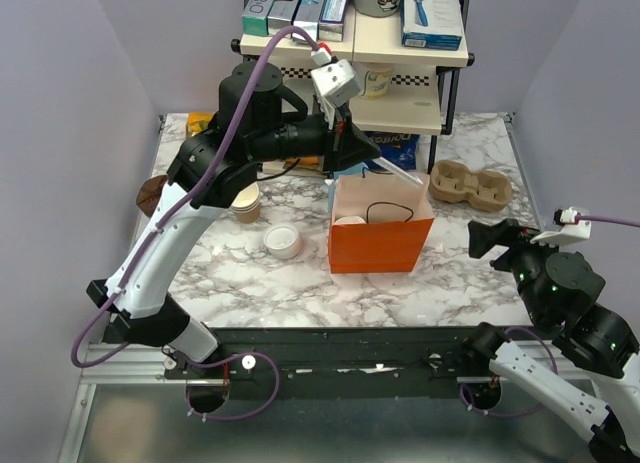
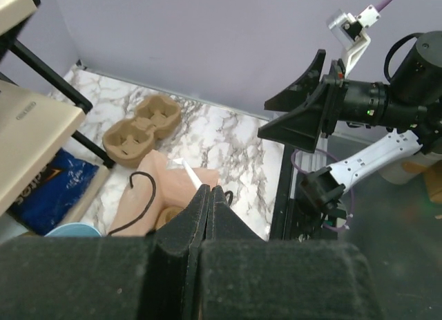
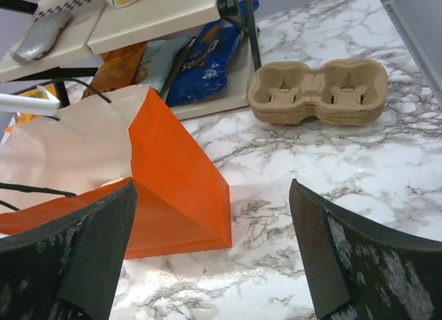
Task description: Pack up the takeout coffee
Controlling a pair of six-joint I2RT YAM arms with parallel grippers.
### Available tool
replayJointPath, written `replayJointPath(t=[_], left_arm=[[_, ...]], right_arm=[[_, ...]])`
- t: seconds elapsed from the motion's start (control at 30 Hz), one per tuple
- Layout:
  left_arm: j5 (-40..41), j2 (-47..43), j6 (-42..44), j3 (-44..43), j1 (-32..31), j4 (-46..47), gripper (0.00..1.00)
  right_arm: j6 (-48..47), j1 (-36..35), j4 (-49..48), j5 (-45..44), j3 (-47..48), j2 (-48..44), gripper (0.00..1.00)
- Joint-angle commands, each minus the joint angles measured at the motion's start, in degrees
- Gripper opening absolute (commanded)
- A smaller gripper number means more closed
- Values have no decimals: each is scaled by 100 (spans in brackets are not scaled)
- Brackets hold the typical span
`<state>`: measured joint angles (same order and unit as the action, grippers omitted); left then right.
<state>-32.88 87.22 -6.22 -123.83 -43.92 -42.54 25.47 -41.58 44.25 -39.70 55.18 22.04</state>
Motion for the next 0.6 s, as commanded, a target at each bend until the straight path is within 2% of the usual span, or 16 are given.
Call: replayJointPath(t=[0.0,0.13,0.23,0.57], left_arm=[[45,163,59,166,-38,-158,0],[-209,514,24,10,-116,-263,0],[45,814,59,-290,-187,-588,0],[168,1376,279,-387,-556,-711,0]], right_arm=[[54,-34,13,-99,-60,-121,99],[89,-34,31,-108,-86,-121,99],[124,-34,31,-82,-86,-104,99],[107,-34,31,-143,-130,2,99]])
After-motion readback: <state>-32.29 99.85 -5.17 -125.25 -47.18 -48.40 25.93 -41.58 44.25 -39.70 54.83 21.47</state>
